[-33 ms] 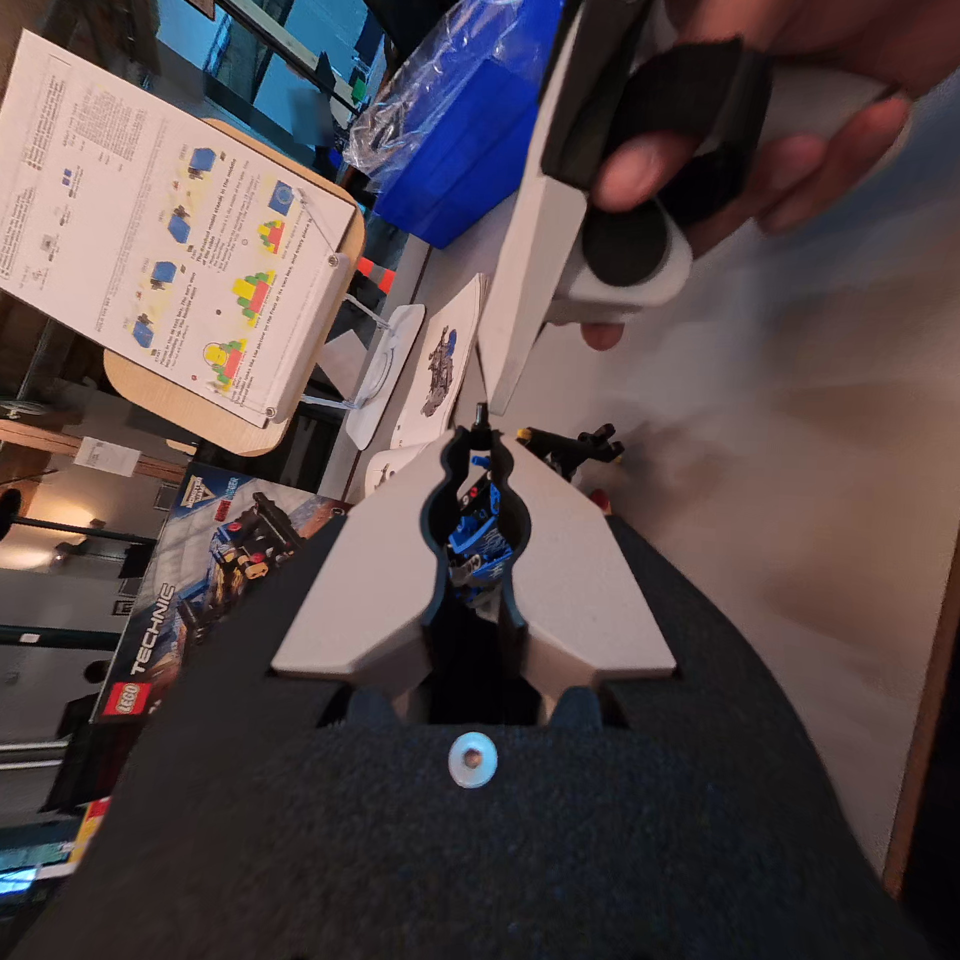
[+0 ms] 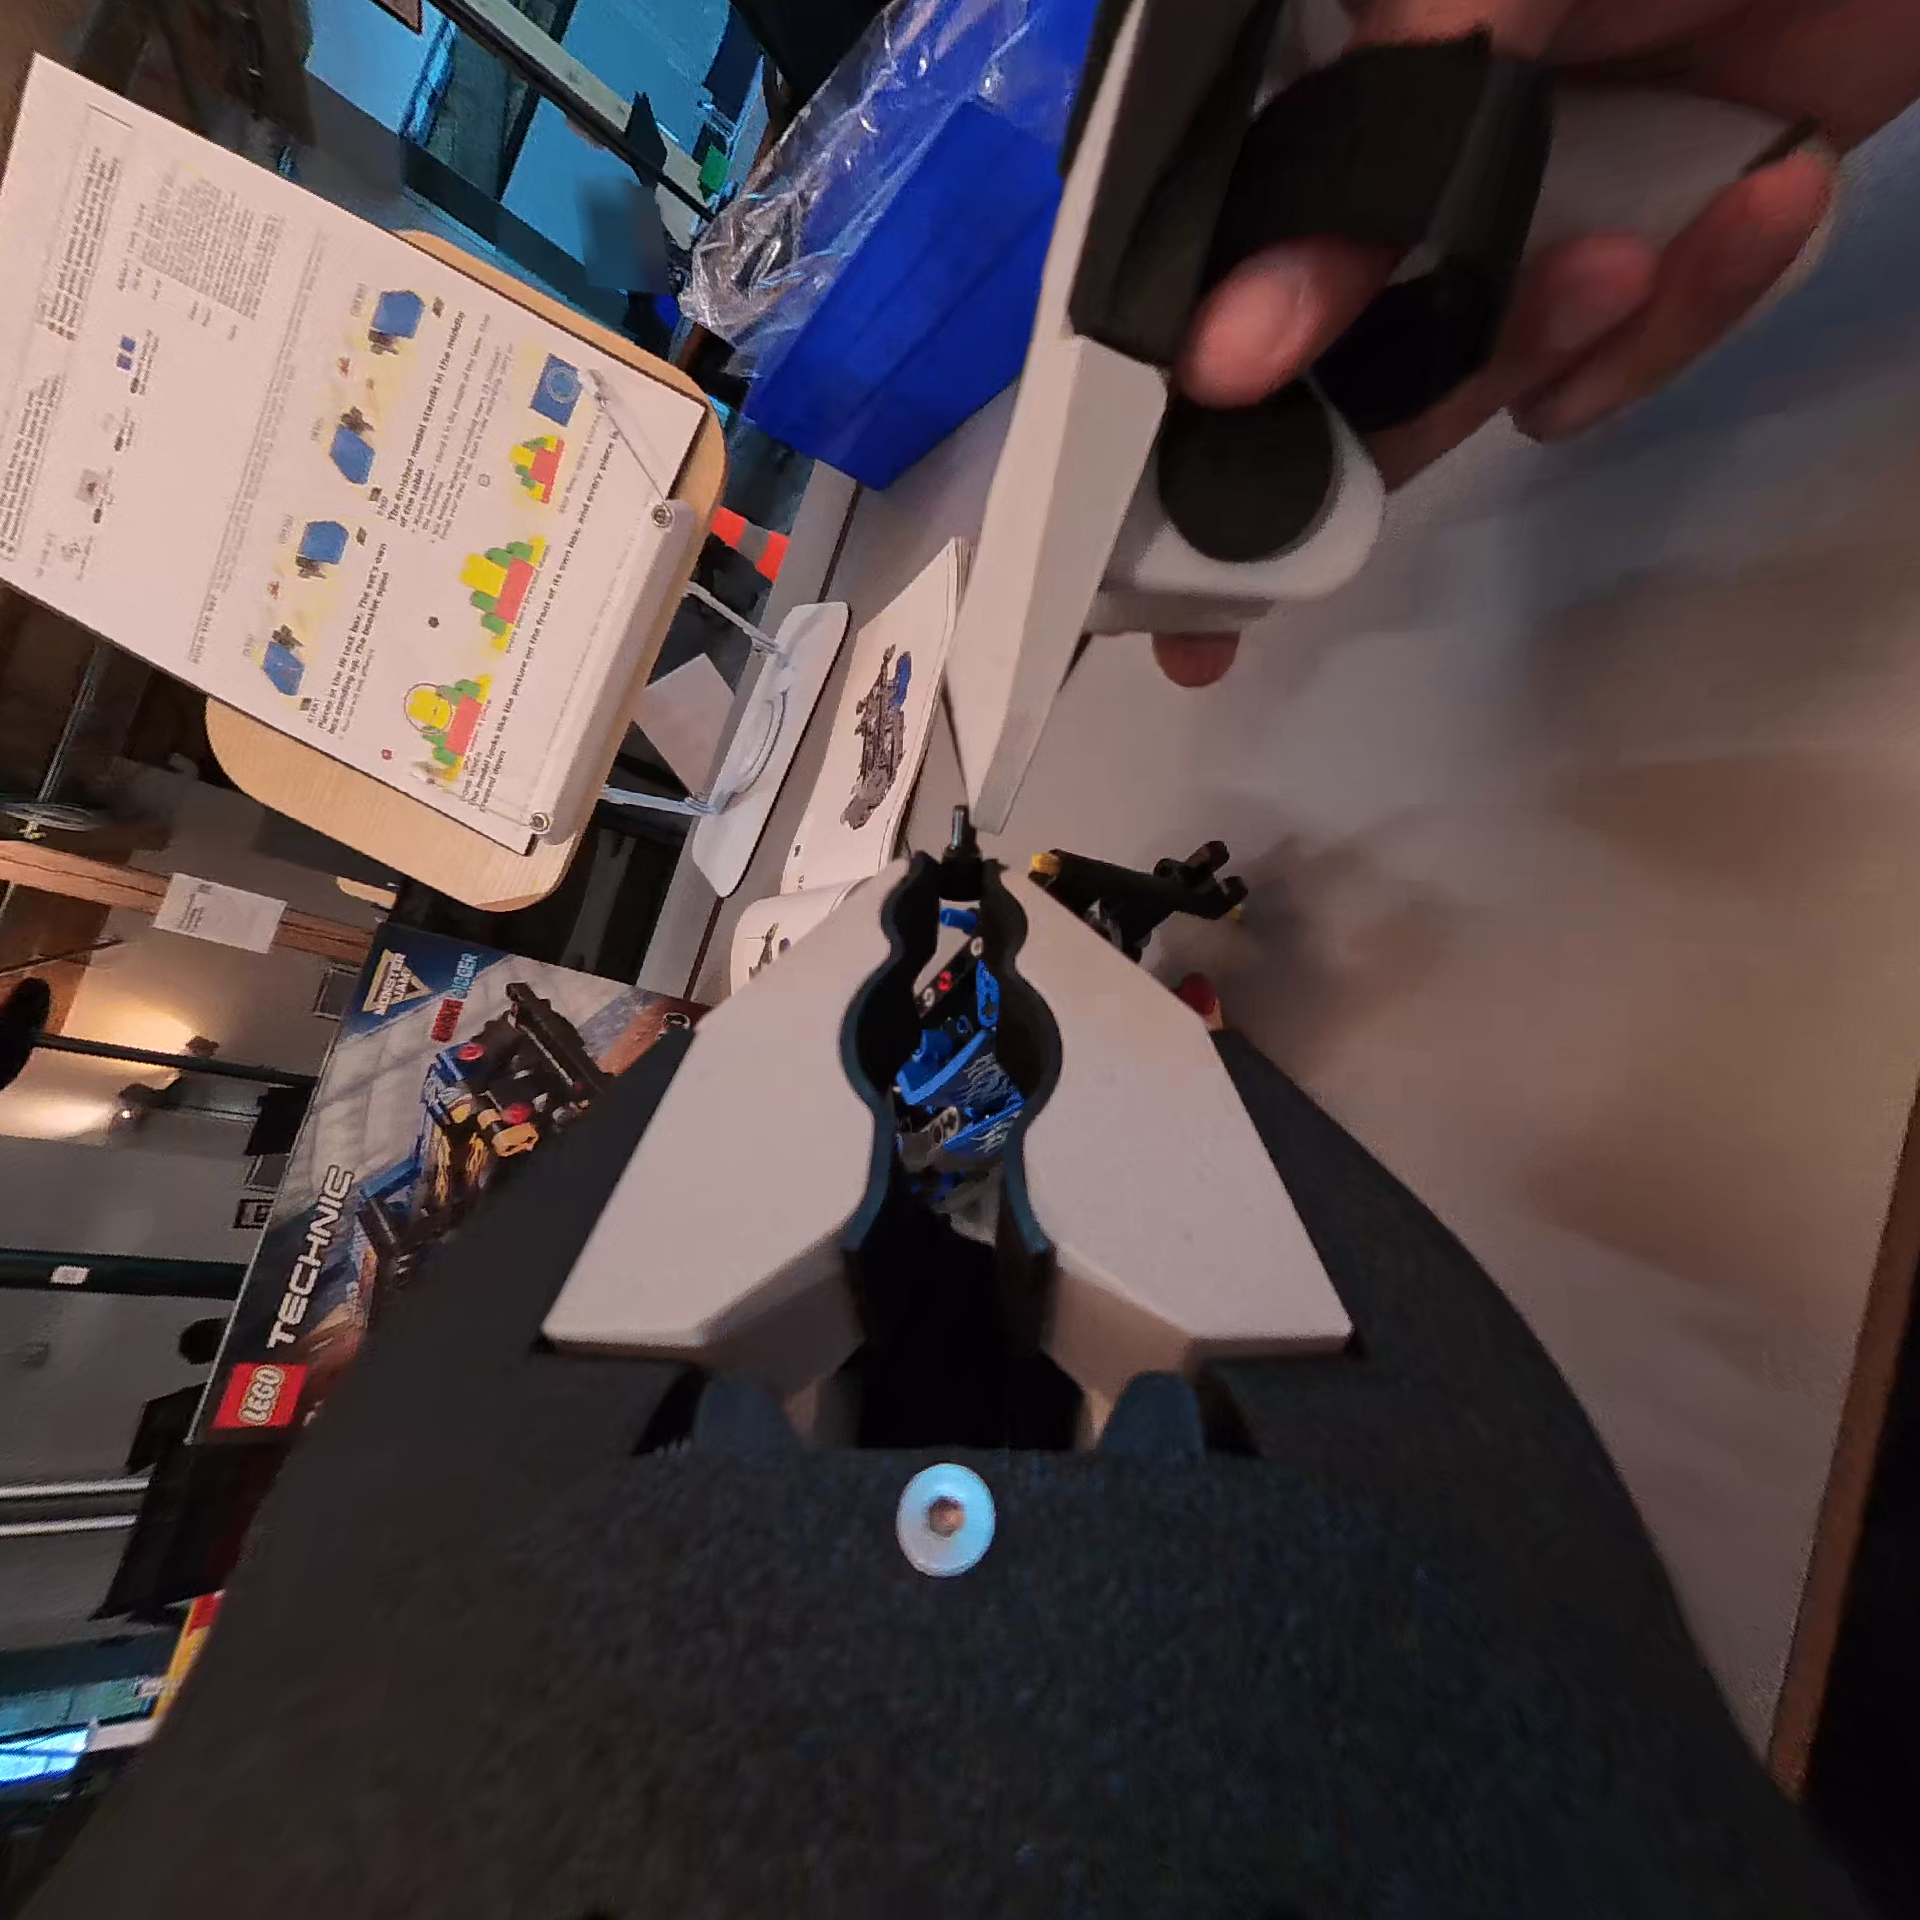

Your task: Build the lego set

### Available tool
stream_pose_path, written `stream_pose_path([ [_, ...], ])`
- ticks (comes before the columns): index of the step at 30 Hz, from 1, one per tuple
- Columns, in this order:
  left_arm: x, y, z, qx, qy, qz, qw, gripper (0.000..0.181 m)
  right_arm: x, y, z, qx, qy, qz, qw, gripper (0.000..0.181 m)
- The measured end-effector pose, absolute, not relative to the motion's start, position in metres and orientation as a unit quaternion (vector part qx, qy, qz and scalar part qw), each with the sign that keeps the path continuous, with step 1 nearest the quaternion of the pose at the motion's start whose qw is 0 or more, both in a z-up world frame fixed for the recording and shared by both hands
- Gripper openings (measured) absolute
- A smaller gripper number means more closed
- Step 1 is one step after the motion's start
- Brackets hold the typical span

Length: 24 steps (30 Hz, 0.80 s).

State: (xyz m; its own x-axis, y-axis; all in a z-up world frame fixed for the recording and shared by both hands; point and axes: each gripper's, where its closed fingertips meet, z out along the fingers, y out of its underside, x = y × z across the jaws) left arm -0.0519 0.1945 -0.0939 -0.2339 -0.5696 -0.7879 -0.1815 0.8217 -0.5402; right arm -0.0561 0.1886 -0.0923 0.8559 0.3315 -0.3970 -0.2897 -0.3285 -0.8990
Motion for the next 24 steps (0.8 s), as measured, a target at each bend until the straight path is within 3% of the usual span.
stream_pose_path([
  [14, -0.053, 0.180, -0.096, -0.247, 0.753, -0.193, 0.578, 0.007, -0.062, 0.185, -0.095, -0.768, -0.028, 0.282, 0.575, 0.015],
  [19, -0.074, 0.190, -0.131, -0.401, 0.727, -0.287, 0.478, 0.008, -0.026, 0.181, -0.103, -0.822, -0.068, 0.157, 0.544, 0.014],
  [21, -0.086, 0.204, -0.128, -0.449, 0.683, -0.312, 0.484, 0.008, -0.023, 0.183, -0.101, -0.843, -0.110, 0.117, 0.514, 0.014],
  [24, -0.099, 0.225, -0.132, -0.540, 0.628, -0.346, 0.440, 0.029, -0.034, 0.186, -0.097, -0.852, -0.168, 0.096, 0.487, 0.015],
])
